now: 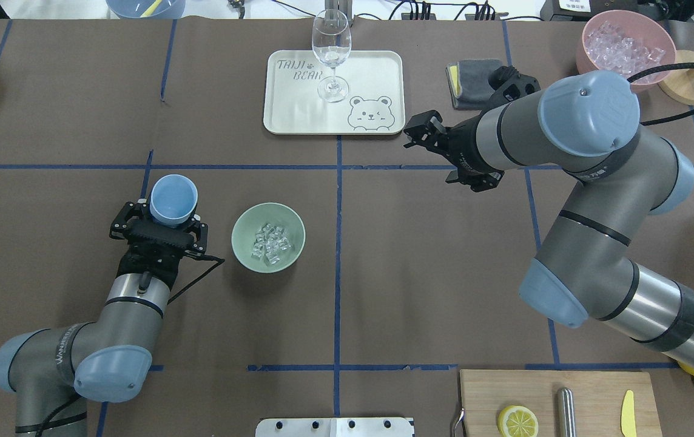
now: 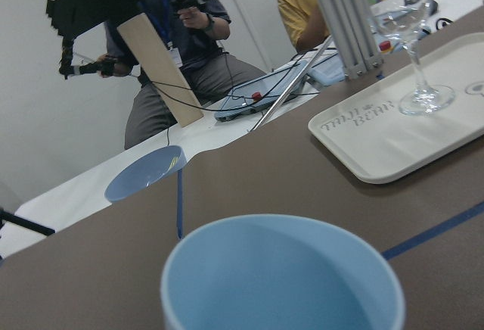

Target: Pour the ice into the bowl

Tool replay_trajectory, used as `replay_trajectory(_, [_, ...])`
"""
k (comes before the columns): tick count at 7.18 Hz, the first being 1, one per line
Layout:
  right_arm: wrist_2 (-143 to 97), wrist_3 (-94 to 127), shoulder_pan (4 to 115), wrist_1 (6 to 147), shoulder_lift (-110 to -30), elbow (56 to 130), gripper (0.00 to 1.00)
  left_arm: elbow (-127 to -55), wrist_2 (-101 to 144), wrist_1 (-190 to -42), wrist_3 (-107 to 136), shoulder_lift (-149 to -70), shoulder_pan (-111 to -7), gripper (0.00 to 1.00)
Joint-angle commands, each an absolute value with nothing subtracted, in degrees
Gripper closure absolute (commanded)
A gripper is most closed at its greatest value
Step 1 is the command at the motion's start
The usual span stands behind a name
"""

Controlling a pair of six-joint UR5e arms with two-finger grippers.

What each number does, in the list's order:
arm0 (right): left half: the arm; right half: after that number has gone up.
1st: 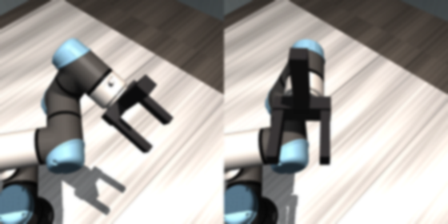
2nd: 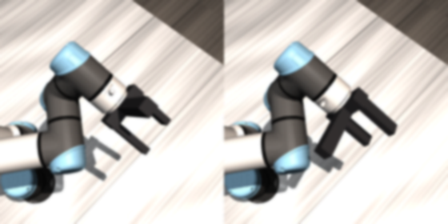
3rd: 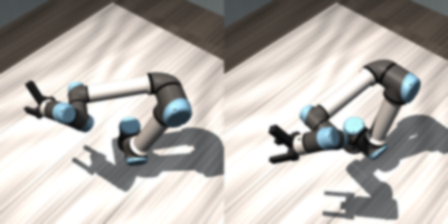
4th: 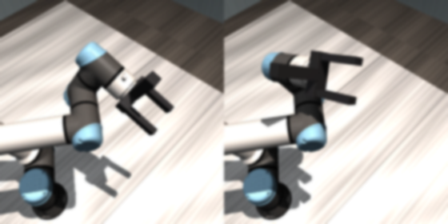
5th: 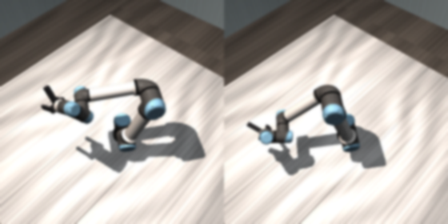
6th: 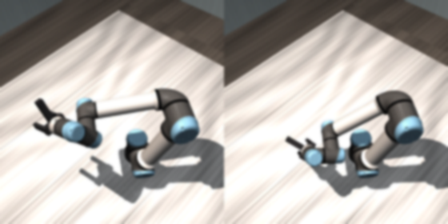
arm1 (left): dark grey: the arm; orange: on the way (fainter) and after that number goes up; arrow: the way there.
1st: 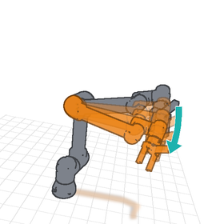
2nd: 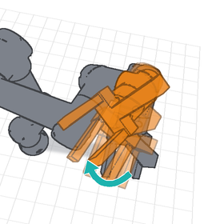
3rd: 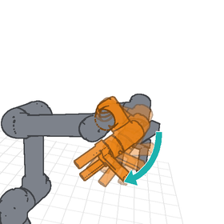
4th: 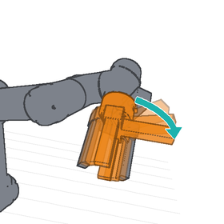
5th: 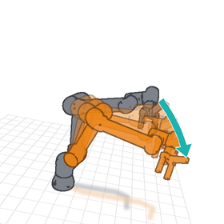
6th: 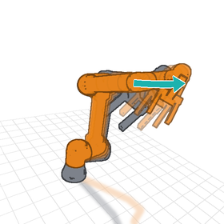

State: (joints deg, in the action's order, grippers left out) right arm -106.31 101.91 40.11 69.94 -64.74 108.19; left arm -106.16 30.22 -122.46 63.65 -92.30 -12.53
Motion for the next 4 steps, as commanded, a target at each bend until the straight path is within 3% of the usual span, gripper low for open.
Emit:
replay_trajectory(1, [-106.4,101.7,40.6,70.0,-65.1,108.1,0.00,-106.7,27.4,-126.4,76.1,-80.5,-12.6,1.00])
replay_trajectory(2, [-106.4,101.4,40.7,70.2,-65.0,108.4,0.00,-104.3,26.7,-138.2,76.9,-77.6,-12.6,1.00])
replay_trajectory(4, [-106.3,101.3,40.7,70.6,-65.1,109.2,0.00,-88.1,25.8,-165.1,73.0,-77.0,-12.5,1.00])
